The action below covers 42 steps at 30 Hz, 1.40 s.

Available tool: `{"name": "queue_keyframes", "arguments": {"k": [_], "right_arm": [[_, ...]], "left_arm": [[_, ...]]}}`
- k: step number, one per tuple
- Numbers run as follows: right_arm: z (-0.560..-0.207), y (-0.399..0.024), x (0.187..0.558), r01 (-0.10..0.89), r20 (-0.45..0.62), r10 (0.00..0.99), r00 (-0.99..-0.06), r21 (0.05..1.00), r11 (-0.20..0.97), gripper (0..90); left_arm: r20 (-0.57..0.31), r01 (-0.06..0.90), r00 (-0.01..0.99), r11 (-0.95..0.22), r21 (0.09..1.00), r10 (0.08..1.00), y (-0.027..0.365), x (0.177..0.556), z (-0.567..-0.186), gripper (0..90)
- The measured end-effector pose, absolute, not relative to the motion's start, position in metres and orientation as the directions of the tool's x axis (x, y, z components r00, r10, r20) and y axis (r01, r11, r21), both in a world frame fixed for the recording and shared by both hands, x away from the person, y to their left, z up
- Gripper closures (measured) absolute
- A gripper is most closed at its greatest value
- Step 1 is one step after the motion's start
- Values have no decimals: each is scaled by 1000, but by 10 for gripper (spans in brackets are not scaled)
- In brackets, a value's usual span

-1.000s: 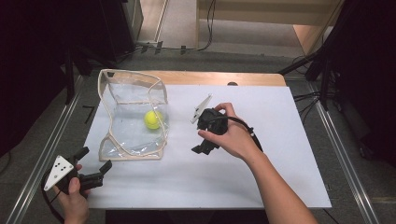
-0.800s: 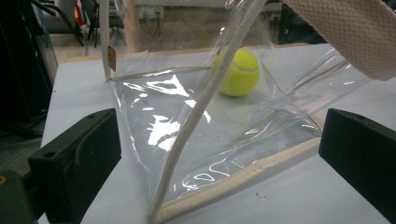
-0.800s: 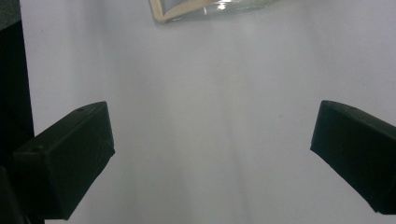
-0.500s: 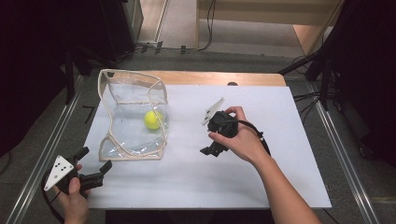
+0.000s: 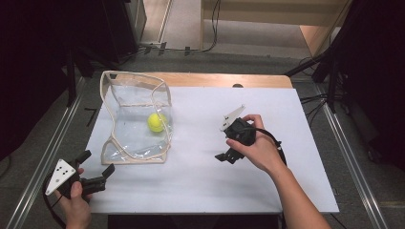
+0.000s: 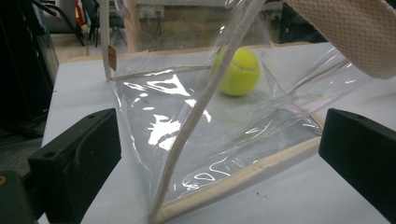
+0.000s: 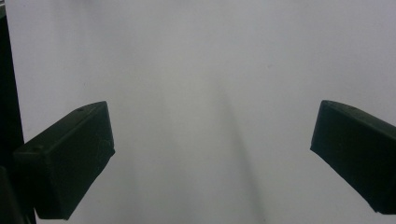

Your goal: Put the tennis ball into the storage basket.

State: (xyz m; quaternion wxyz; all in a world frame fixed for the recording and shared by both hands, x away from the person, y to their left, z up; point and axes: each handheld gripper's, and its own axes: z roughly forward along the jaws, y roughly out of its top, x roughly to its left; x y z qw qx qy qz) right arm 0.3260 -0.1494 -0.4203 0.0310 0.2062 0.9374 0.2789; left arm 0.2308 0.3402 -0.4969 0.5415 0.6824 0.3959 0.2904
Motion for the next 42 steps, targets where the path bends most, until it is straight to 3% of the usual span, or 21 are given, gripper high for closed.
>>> {"name": "queue_keyframes", "arguments": {"k": [16, 42], "right_arm": [[-438, -186, 313, 410, 63, 469, -881, 594, 692, 0], [-481, -263, 286, 494, 155, 610, -777, 750, 439, 0]], "left_arm": [[-31, 224, 518, -100, 969, 855, 340, 231, -497, 0], [-26, 222, 516, -104, 969, 856, 340, 231, -497, 0]]}}
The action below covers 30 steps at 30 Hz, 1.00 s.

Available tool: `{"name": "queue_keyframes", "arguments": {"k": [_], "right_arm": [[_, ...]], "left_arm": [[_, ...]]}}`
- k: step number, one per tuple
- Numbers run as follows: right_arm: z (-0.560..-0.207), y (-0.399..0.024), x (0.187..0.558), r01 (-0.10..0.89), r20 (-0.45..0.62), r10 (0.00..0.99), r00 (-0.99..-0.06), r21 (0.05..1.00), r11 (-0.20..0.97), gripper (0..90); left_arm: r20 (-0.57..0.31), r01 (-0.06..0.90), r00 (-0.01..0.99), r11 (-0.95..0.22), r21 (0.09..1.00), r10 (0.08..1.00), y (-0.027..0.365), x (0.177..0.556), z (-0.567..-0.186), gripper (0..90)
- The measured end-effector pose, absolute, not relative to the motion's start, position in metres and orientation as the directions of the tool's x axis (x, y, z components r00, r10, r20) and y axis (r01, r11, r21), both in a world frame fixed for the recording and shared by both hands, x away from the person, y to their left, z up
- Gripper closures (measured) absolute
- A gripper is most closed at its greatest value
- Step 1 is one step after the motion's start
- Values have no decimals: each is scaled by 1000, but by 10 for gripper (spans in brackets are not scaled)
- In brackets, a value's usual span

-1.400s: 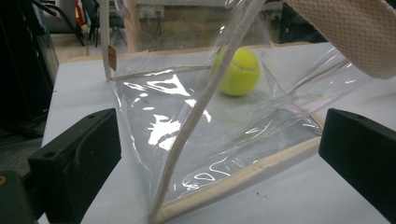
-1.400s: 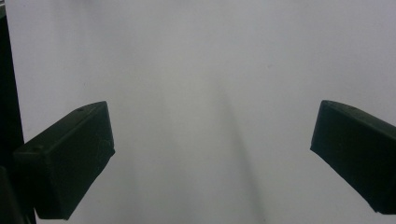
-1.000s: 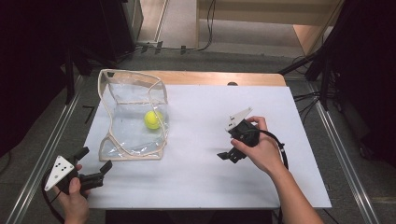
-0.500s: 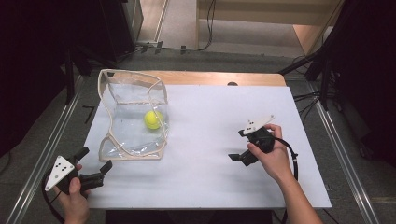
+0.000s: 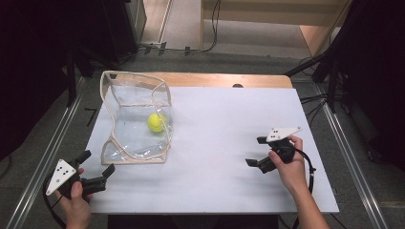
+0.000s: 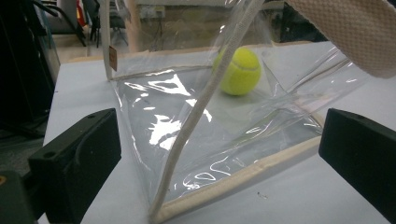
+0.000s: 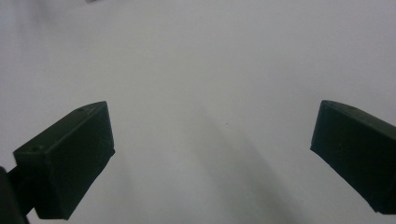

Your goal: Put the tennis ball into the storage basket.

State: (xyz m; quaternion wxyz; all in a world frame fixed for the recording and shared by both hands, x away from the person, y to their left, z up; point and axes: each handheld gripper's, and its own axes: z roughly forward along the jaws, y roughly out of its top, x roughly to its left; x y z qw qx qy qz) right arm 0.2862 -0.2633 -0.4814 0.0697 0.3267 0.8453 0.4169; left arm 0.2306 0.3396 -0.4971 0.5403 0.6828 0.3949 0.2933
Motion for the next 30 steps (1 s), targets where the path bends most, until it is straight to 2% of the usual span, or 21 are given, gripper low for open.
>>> {"name": "queue_keyframes", "arguments": {"k": [17, 30], "right_arm": [[-502, -304, 263, 518, 206, 684, -700, 806, 287, 0], [-510, -330, 247, 505, 200, 747, -634, 838, 205, 0]], "left_arm": [[-22, 222, 514, -109, 969, 857, 340, 230, -497, 0], [-19, 222, 515, -112, 969, 857, 339, 230, -497, 0]]}}
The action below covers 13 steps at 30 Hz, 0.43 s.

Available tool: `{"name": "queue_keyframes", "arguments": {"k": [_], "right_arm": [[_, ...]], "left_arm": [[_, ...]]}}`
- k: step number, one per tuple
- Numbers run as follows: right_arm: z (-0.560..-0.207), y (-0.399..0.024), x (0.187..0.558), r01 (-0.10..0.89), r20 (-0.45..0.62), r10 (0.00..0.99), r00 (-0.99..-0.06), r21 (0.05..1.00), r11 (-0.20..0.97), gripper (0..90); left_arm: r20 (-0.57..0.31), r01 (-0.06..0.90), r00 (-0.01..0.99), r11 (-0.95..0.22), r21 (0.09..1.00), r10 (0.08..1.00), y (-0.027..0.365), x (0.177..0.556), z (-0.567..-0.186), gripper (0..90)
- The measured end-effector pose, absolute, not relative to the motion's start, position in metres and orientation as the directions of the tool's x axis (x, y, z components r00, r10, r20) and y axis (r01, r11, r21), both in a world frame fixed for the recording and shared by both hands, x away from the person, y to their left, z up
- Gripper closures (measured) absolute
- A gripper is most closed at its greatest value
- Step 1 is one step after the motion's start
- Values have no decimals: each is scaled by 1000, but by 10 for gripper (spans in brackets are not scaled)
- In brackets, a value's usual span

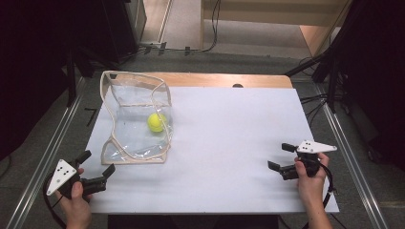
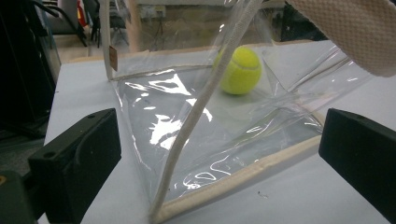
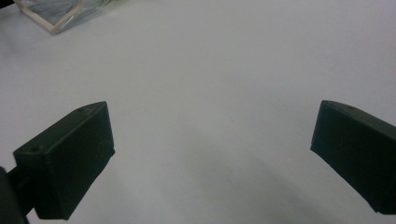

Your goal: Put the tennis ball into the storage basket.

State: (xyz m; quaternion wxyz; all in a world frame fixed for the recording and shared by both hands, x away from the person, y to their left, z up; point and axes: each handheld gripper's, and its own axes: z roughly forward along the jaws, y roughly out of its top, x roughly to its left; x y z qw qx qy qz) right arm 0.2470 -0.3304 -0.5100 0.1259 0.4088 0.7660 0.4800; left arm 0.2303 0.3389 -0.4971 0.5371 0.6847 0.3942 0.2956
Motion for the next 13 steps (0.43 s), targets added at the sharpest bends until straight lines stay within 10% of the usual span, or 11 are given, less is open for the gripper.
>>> {"name": "queue_keyframes", "arguments": {"k": [13], "right_arm": [[-519, -343, 235, 462, 205, 786, -583, 879, 114, 0]], "left_arm": [[-18, 224, 510, -113, 968, 860, 338, 230, -497, 0]]}}
